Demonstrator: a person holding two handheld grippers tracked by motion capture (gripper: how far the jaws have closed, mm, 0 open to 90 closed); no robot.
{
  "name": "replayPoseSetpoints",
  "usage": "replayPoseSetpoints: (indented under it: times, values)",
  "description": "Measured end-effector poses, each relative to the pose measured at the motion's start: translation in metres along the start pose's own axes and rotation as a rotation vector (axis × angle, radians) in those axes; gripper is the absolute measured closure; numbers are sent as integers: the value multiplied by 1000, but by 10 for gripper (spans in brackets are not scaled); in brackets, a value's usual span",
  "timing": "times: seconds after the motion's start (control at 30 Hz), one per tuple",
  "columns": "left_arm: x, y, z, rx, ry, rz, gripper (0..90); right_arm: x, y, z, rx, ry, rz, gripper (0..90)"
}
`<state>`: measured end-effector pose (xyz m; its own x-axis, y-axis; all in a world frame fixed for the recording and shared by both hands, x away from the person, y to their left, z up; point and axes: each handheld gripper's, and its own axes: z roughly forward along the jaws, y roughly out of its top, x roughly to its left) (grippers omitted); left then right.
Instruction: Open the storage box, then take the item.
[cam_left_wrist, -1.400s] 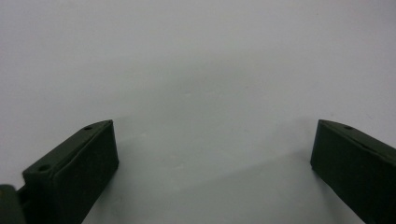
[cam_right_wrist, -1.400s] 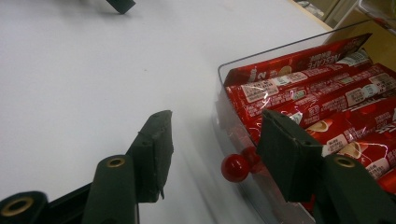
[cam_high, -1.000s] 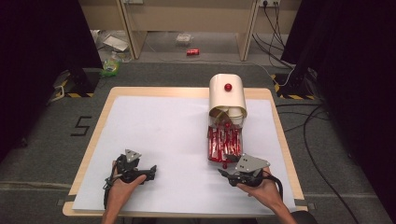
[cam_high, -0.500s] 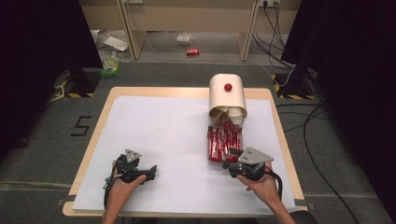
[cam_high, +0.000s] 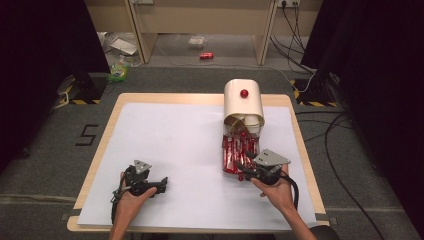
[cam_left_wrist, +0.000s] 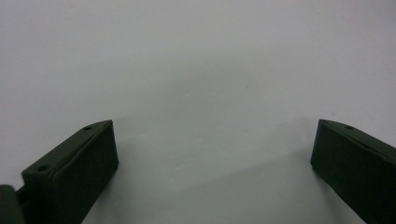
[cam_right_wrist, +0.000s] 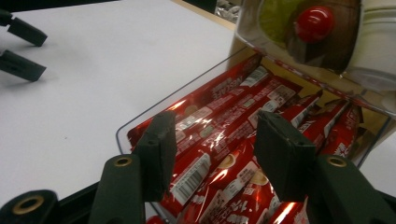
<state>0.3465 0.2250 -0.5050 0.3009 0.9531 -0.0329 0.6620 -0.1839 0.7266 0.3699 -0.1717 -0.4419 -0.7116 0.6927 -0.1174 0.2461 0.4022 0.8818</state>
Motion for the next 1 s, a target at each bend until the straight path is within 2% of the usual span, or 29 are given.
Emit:
replayPoseSetpoints:
  times: [0.47,1.0]
  values:
    - [0,0,0,0,0,0,0,-7,6,14,32,-29,50,494]
    - [0,0,0,0,0,0,0,-8,12,27,68,-45,66,505]
